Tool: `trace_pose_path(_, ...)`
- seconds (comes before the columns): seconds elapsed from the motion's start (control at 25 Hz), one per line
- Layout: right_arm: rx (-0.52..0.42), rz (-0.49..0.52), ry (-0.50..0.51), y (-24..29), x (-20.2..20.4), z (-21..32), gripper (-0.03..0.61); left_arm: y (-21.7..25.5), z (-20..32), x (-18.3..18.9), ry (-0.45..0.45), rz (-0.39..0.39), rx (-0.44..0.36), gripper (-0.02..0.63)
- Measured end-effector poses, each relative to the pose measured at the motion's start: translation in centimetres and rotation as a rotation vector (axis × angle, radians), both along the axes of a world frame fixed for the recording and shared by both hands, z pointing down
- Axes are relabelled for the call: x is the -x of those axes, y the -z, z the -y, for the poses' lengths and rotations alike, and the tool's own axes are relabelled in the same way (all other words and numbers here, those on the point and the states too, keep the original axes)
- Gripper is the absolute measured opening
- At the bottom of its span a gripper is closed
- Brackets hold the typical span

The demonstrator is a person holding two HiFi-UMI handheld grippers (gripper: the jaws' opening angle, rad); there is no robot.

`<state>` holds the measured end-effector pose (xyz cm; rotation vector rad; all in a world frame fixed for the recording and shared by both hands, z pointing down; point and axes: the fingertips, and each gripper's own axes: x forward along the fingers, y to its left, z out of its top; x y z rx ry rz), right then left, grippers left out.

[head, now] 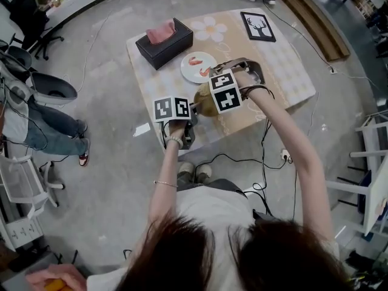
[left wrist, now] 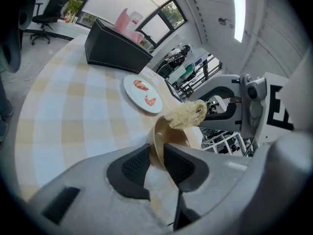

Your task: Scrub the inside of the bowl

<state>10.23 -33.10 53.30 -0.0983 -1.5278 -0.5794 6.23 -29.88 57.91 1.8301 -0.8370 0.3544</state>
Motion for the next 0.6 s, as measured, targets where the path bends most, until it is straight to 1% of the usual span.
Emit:
trace_pose_path(0.24,-0.045,-0.137,0.138,-0.8,0.4,-0.3,0.095,0.0,0.1,0.0,0.009,0.004,0.003,0.097)
trace_pose_path(0.32,-0.054,-0.176,0.169,-1.3,0.2,-0.4,0.095,-0.1,0.1,-0.1,0.011,0.004,0.005,0.097)
trace_pose_path(0.44,-0.062,-0.212,0.187,-1.8,0.1,-0.4,0.095,-0.1,0.2,-0.2,0.014,0.0,0.005,0.097)
trace_pose_path(0.6,-0.072,-0.236,0.186,-1.9,0.2,-0.2,0.095,-0.1,0.1,0.0,0.02,-0.008,0.006,0.097)
